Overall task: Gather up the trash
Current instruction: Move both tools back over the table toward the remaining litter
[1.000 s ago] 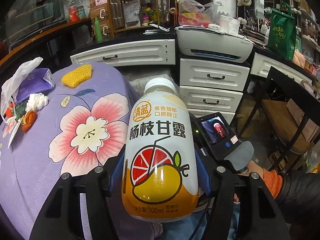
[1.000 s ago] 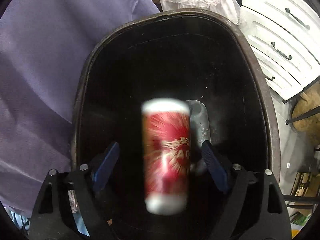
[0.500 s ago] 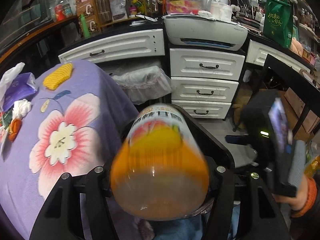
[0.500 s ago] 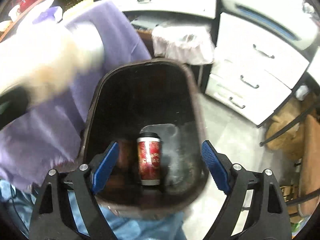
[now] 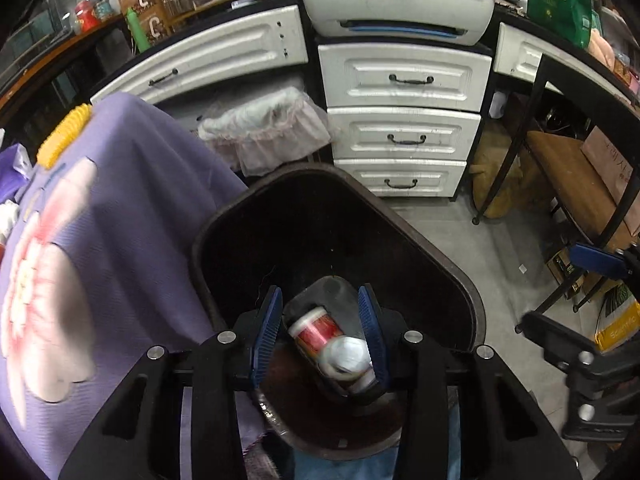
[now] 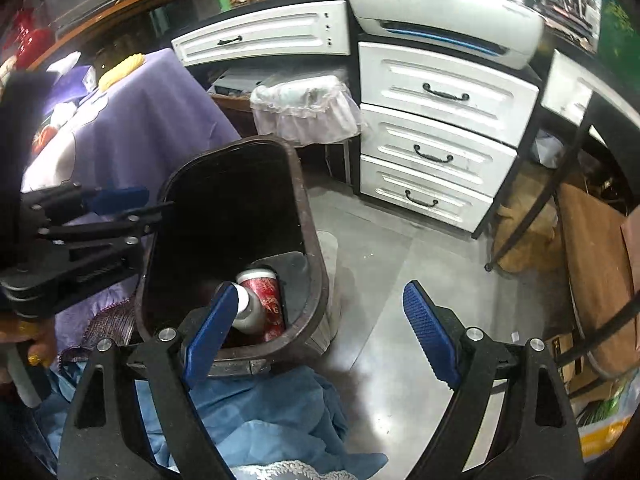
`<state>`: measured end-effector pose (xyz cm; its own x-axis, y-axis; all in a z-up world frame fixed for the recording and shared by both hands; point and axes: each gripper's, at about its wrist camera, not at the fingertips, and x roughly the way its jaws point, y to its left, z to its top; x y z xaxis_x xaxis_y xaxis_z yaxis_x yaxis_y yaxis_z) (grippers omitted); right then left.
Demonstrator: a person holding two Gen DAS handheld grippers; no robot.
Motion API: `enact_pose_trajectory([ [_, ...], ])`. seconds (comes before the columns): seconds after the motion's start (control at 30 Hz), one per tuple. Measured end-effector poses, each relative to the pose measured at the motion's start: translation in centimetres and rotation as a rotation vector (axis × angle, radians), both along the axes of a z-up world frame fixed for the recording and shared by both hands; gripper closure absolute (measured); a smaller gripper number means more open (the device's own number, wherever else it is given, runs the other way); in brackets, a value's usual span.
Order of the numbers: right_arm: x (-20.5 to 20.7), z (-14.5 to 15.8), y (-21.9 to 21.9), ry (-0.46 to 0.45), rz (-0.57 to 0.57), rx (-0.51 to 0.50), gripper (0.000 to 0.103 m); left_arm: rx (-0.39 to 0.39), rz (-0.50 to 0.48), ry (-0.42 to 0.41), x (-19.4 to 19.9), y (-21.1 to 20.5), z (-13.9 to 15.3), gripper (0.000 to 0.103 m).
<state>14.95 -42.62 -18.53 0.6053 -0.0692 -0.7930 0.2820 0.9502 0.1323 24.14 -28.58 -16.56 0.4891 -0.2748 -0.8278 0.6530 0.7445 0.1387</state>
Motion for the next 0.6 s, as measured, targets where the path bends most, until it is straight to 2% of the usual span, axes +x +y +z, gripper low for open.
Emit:
enact_pose_trajectory([
  [0.17,-0.4,-0.7,-0.1,0.009,-0.004,0.017,0.019,0.057,0.034,0.007,0.5,-0.2,-2.1,0.062],
  [0.3,-0.5,-0.9,0.0,0.010,-0.006,0.025,0.019,0.042,0.032,0.000,0.0,0.0,-1.9,0.031],
  [0.5,-0.1,-0.1,0.0,-0.016,-0.016,0.028,0.019,0.007,0.002,-0.040,-1.3,0.7,0.3,0.026],
  [0.6,0.0,0.5,0.0,-0.032,-0.019,0.022,0.019,-0.025,0.023,-0.052,-1.4,2.2,2.3,0.024],
])
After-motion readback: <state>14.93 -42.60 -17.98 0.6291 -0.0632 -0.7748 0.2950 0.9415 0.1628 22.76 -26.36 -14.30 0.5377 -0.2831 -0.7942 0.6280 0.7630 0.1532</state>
